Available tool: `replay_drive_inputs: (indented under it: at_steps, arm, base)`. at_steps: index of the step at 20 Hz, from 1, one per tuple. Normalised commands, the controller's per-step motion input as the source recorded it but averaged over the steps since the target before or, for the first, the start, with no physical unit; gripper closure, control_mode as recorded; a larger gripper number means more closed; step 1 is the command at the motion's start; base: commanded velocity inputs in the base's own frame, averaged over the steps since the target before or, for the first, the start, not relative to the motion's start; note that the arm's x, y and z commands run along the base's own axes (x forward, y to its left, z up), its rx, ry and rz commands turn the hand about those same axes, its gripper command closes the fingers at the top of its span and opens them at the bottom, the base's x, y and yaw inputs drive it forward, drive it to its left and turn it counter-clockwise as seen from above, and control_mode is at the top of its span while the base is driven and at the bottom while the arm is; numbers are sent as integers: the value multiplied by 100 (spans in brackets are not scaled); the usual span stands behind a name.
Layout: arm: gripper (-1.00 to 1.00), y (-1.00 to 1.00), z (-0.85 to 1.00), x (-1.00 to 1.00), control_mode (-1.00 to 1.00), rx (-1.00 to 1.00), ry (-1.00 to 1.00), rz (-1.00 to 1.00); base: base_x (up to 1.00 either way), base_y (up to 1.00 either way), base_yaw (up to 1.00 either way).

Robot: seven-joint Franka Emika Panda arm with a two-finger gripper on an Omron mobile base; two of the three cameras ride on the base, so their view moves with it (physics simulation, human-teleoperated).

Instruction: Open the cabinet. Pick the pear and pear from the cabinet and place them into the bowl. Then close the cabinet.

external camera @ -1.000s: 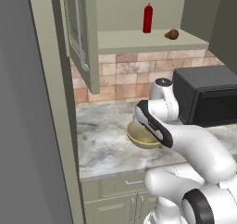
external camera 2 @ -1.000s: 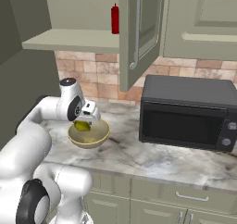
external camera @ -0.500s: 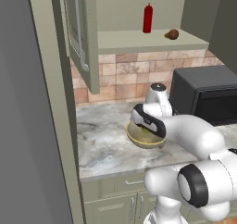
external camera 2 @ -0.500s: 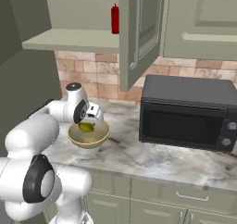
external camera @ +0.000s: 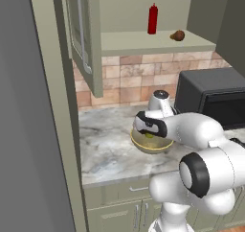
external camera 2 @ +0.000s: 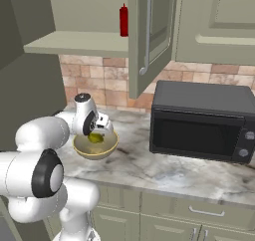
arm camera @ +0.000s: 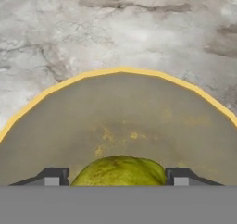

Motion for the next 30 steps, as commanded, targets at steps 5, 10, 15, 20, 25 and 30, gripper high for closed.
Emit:
replay_drive_inputs:
  at_steps: [5,10,15,20,25,30]
  arm:
    - [-100,0,0,6,-100,0,0,0]
    - [-100,0,33,9,-100,0,0,0]
    - [-100,-1,76,0,-100,0,-2,0]
    - [-100,-11,93,-9,-100,0,-8,-5]
    - [-100,-21,98,-19,-100,0,-8,-10]
    - [-100,-37,94,-29,-100,0,-15,-11]
  base:
    - [0,0,0]
    - [0,0,0]
    - [0,0,0]
    - [0,0,0]
    - [0,0,0]
    - [0,0,0]
